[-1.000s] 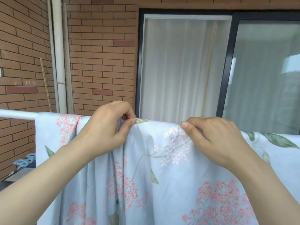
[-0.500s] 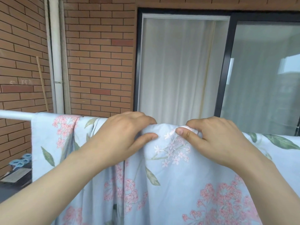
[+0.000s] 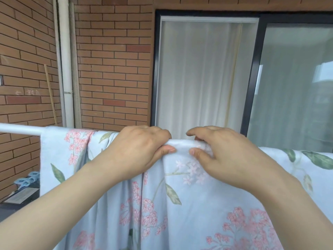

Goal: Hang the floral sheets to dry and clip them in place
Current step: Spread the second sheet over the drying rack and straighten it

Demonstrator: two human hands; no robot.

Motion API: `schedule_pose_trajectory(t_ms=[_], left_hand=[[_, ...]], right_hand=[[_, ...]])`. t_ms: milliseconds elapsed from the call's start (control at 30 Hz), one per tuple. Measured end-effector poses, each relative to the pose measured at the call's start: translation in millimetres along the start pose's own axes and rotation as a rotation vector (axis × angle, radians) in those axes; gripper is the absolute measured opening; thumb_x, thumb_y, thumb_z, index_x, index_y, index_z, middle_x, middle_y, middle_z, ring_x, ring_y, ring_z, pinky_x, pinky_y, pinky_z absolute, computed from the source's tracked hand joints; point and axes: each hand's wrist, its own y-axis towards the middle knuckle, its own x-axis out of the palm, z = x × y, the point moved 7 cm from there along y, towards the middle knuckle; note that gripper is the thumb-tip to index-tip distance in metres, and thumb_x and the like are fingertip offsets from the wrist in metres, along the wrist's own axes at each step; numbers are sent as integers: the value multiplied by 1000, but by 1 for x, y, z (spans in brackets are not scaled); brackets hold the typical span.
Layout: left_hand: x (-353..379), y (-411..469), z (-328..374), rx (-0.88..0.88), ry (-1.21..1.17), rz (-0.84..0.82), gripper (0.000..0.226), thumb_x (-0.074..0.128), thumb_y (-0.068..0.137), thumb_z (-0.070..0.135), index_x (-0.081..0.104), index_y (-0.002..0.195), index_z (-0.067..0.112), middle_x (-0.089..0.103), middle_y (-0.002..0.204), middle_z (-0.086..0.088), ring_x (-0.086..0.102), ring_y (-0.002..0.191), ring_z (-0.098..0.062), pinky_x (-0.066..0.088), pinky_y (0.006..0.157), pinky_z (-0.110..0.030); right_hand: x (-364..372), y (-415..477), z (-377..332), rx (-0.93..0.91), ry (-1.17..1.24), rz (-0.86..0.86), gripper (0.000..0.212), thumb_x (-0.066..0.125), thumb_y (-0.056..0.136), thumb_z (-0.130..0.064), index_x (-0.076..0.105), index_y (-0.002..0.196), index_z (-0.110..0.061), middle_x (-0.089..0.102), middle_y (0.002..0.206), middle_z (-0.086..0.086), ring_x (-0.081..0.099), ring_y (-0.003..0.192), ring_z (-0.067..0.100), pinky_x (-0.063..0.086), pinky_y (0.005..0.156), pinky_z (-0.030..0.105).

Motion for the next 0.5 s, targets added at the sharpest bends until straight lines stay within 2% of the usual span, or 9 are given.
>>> schedule_pose_trajectory(t_ms=[67, 133, 167, 267, 367, 500], left_hand=[[0, 0, 1, 3, -7, 1, 42, 32, 94, 51, 54, 81, 18, 58, 68, 4, 60, 61, -25, 41, 49, -28], [-4, -3, -6, -20, -63, -8, 41, 35, 92, 54, 59, 91, 21, 61, 78, 8, 63, 71, -20, 43, 55, -27], [-6, -6, -12, -47, -129, -11, 41, 37, 91, 55, 61, 99, 23, 64, 87, 11, 64, 81, -15, 46, 62, -27], [-19, -23, -36, -145, -363, 30, 38, 43, 91, 50, 62, 112, 24, 63, 103, 14, 59, 99, -4, 48, 84, -27], [-26, -36, -47, -179, -348, 59, 30, 46, 91, 43, 65, 105, 24, 64, 97, 15, 60, 95, -6, 48, 82, -34], [-25, -39, -53, -231, -306, 71, 28, 50, 88, 50, 67, 99, 31, 66, 93, 19, 62, 92, -6, 50, 78, -35]], right_hand=[[6, 5, -17, -64, 11, 4, 31, 39, 94, -31, 49, 124, -34, 57, 113, -13, 54, 107, 12, 44, 81, 33], [12, 7, -24, -95, -41, 47, 25, 31, 96, -41, 51, 107, -32, 57, 98, -12, 56, 92, 13, 36, 66, 30], [13, 8, -25, -96, -69, 77, 30, 26, 95, -49, 49, 97, -31, 56, 89, -12, 54, 82, 13, 32, 59, 28], [16, 9, -17, -44, -145, 114, 44, 12, 87, -60, 42, 79, -28, 45, 67, -10, 42, 67, 13, 23, 51, 18], [16, 10, -15, -15, -187, 145, 54, 2, 82, -62, 42, 74, -26, 45, 61, -8, 41, 63, 14, 25, 51, 21], [17, 12, -16, 2, -202, 163, 55, 2, 81, -63, 42, 72, -26, 48, 61, -7, 41, 60, 14, 24, 48, 20]])
